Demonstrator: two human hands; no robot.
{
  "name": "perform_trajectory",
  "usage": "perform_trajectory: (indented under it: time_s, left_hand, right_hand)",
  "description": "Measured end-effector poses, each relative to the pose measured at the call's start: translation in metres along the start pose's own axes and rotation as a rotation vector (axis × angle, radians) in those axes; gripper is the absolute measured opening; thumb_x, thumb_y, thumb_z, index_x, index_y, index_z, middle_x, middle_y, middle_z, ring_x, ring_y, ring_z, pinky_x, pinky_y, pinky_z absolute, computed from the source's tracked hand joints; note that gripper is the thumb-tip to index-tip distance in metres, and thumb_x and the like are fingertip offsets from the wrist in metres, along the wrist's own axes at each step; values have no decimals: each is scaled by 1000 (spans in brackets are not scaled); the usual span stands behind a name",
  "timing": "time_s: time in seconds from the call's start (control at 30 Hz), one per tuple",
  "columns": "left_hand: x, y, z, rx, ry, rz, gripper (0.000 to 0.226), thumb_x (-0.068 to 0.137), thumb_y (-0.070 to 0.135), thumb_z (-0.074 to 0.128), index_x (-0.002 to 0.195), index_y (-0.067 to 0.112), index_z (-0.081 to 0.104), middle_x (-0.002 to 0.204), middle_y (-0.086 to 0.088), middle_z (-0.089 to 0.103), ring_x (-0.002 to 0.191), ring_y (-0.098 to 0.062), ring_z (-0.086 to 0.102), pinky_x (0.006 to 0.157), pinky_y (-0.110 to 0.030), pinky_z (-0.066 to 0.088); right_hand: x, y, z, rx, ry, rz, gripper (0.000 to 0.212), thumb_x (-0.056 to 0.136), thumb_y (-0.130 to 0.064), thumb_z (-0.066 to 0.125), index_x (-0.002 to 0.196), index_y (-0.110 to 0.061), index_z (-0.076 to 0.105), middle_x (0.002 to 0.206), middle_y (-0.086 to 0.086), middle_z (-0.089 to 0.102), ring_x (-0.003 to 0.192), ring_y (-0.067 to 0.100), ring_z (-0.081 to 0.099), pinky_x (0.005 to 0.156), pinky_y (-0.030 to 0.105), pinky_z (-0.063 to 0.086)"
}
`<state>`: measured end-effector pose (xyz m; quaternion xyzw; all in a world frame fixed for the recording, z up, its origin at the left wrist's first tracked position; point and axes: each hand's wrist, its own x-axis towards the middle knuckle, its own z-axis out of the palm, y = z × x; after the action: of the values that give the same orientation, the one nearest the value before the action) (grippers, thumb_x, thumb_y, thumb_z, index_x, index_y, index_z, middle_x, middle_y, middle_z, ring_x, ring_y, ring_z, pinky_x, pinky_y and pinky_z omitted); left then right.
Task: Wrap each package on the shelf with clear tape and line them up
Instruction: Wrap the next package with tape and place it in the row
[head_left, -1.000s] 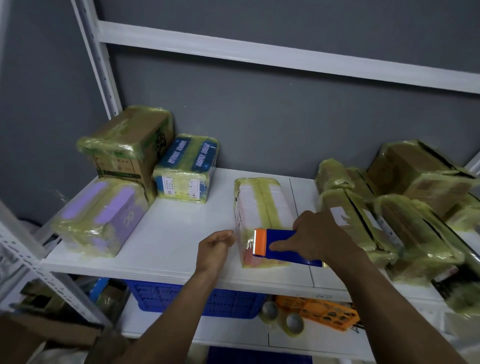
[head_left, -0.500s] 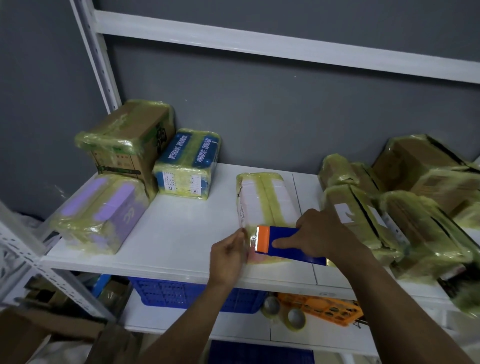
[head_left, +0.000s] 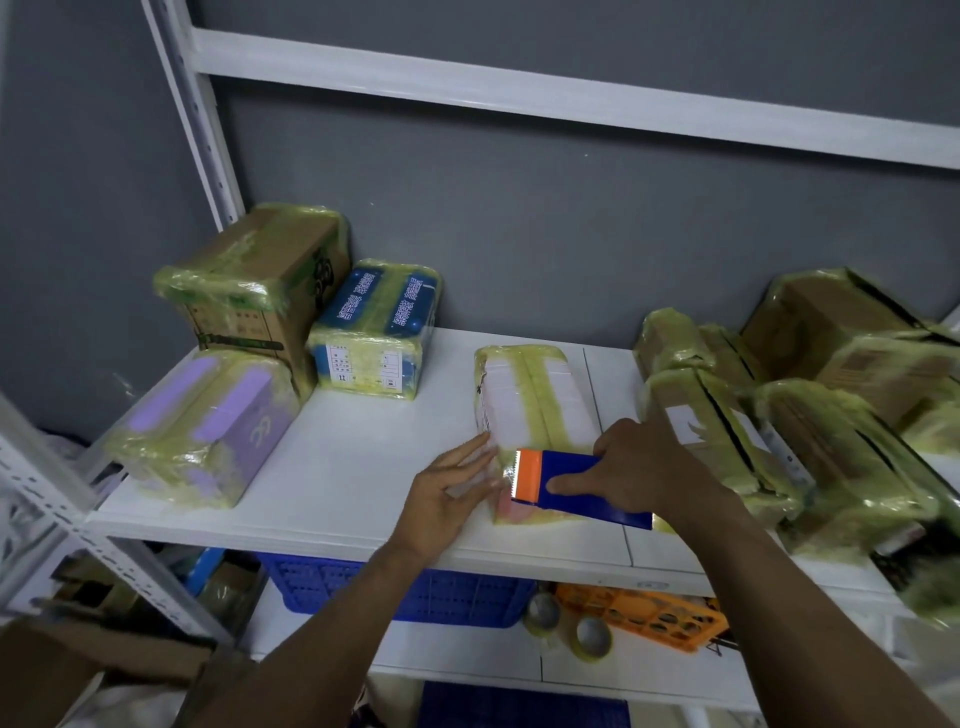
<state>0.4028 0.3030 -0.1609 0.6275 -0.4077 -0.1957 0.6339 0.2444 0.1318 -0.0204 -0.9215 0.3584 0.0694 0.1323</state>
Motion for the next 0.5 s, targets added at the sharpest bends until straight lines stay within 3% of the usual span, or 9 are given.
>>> perform_trajectory:
  time_s: [0.1,0.17,0.3,0.5]
  left_hand:
    - [12,0,-5,171,-71,152,44,89,12,73,132,15,66,144,7,58,135,-12,51,108,-33,49]
    - [16,0,-6,319,-102,289,42,89,16,75,130,13,68,141,5,61,132,-12,53,107,-32,49]
    - [20,0,-5,382,-55,343,43,82,26,81,123,17,73,129,12,67,124,-2,57,105,-28,50]
    - [18,-4,-7,445,7,350,40,82,28,81,121,23,73,125,27,63,123,-2,51,99,-13,46]
  right_hand:
    - [-2,1,1,6,4,-2,73,64,-83,75,91,-16,65,82,-2,68,72,14,68,73,29,59]
    - [-4,2,0,21,-1,-13,71,66,-81,75,91,-16,65,82,-3,68,73,14,68,75,29,60]
    - [-10,2,2,57,28,-27,66,66,-80,76,83,-17,65,76,-4,66,70,13,68,66,24,54]
    - [-21,1,-3,88,75,-50,63,67,-78,77,85,-19,65,76,-8,67,70,11,68,70,24,57]
